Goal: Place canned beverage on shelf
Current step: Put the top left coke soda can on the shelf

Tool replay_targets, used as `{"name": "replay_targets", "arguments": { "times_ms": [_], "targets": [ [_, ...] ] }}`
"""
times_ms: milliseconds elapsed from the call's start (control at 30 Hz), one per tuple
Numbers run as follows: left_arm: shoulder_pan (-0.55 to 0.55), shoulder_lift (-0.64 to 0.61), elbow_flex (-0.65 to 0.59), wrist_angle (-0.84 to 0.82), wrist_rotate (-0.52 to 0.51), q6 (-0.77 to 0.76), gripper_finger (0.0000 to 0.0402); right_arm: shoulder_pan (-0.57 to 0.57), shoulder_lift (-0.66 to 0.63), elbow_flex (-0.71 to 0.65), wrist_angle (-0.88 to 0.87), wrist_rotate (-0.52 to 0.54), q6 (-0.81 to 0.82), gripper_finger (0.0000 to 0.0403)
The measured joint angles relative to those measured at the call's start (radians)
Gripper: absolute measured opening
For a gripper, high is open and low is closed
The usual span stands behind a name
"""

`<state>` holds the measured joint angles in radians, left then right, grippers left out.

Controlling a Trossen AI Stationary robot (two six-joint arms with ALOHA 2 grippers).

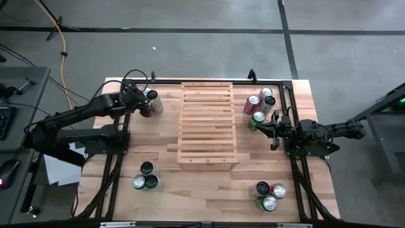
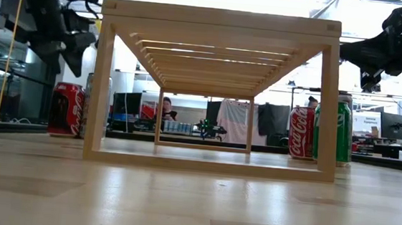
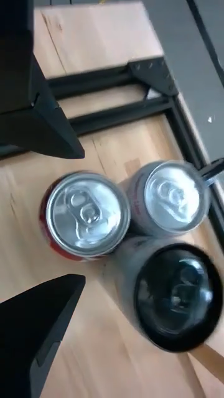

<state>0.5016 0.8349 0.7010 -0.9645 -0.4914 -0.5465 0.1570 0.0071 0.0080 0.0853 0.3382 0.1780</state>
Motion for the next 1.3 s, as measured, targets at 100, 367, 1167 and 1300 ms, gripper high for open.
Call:
{"name": "replay_targets", "arguments": {
  "times_ms": [100, 367, 1167, 1300],
  "targets": [
    [0.003, 0.000, -0.042, 0.031, 0.010, 0.010, 0.0310, 0.000, 0.000, 0.000, 0.000, 0.000, -0.003, 0.0000],
    [0.003, 0.005, -0.088, 0.158, -0.018, 0.017, 0.0310, 0.000, 0.000, 0.000, 0.000, 0.020, -0.003, 0.0000],
    [0.003, 0.156, -0.087, 0.244, -0.053, -0.002, 0.0310, 0.000, 0.000, 0.000, 0.000, 0.033, 0.000, 0.0000],
    [0.003, 0.169, -0.086, 0.246, -0.051, -0.003, 0.0310, 0.000, 0.000, 0.000, 0.000, 0.033, 0.004, 0.0000]
  ]
}}
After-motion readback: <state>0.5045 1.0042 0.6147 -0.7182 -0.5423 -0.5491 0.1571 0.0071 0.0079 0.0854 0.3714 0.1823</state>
